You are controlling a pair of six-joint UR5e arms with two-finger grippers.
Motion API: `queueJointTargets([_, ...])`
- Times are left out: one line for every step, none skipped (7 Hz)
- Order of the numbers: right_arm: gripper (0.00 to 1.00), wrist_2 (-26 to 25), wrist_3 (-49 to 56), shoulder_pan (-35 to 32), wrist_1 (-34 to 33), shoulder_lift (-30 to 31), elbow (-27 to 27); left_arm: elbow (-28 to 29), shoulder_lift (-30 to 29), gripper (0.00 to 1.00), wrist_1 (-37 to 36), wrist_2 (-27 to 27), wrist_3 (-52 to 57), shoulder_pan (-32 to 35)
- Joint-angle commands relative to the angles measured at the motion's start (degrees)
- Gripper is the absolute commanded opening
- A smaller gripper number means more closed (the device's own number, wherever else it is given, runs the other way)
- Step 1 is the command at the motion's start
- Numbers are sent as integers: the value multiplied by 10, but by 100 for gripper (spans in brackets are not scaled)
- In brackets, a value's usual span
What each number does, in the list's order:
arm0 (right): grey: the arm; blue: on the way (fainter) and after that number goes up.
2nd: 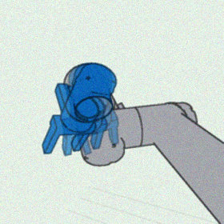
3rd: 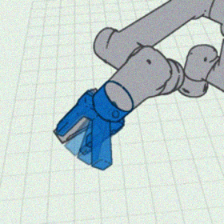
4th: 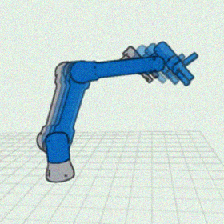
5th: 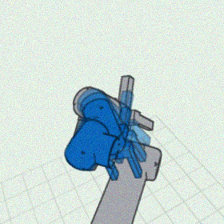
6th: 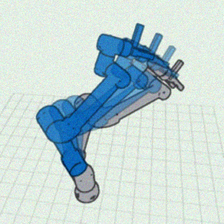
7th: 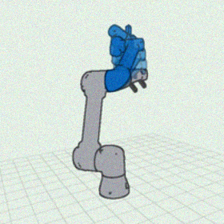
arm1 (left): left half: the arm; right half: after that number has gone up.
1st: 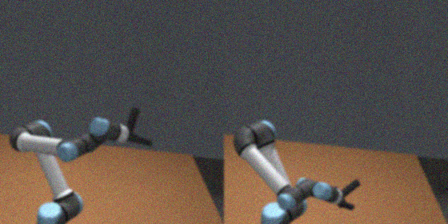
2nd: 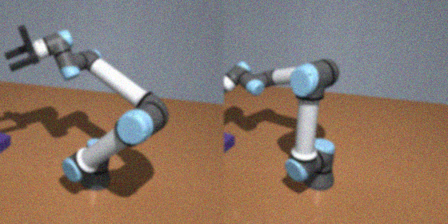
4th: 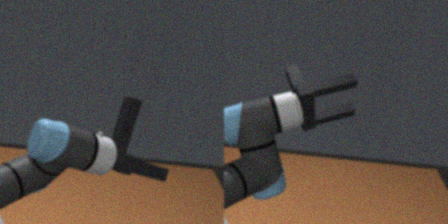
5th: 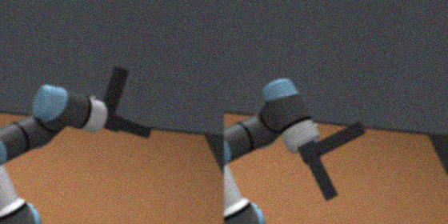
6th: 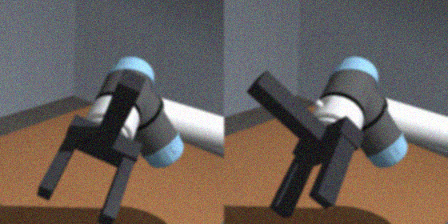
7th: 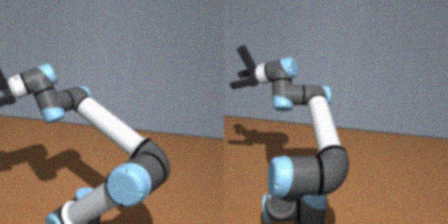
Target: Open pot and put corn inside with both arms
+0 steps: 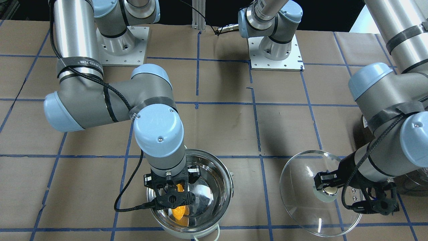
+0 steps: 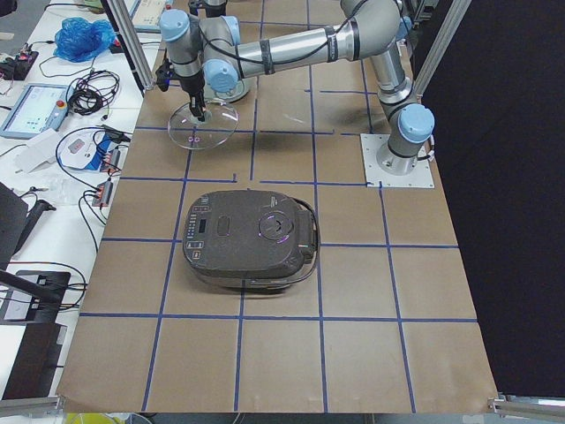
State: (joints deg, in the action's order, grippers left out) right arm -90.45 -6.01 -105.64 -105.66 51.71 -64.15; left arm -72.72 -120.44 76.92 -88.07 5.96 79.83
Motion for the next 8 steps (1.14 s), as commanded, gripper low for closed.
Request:
queueJointTargets([13, -1, -35, -24, -17, -30, 1, -125, 1, 3, -148, 13, 7, -8])
queueJointTargets([14, -1, -36, -25, -22, -35, 1, -153, 4, 3, -162, 13, 5, -8])
queueJointTargets([30, -1, -37, -24, -20, -43, -4, -163, -1, 3, -185, 14, 2, -8])
queueJointTargets([45, -3, -39, -24, -20, -44, -12, -160, -4, 4, -199, 14, -4, -7])
queueJointTargets([54, -4, -38, -24, -22, -42, -21, -162, -4, 8, -201, 14, 3, -7])
queueJointTargets([71, -5, -31, -24, -22, -41, -21, -165, -8, 79, -211, 11, 11, -7])
queueJointTargets([91, -8, -30, -24, -23, -36, -13, -165, -9, 100, -213, 11, 9, -8])
queueJointTargets([97, -10, -30, -23, -22, -25, 2, -161, -8, 100, -211, 5, 6, -8])
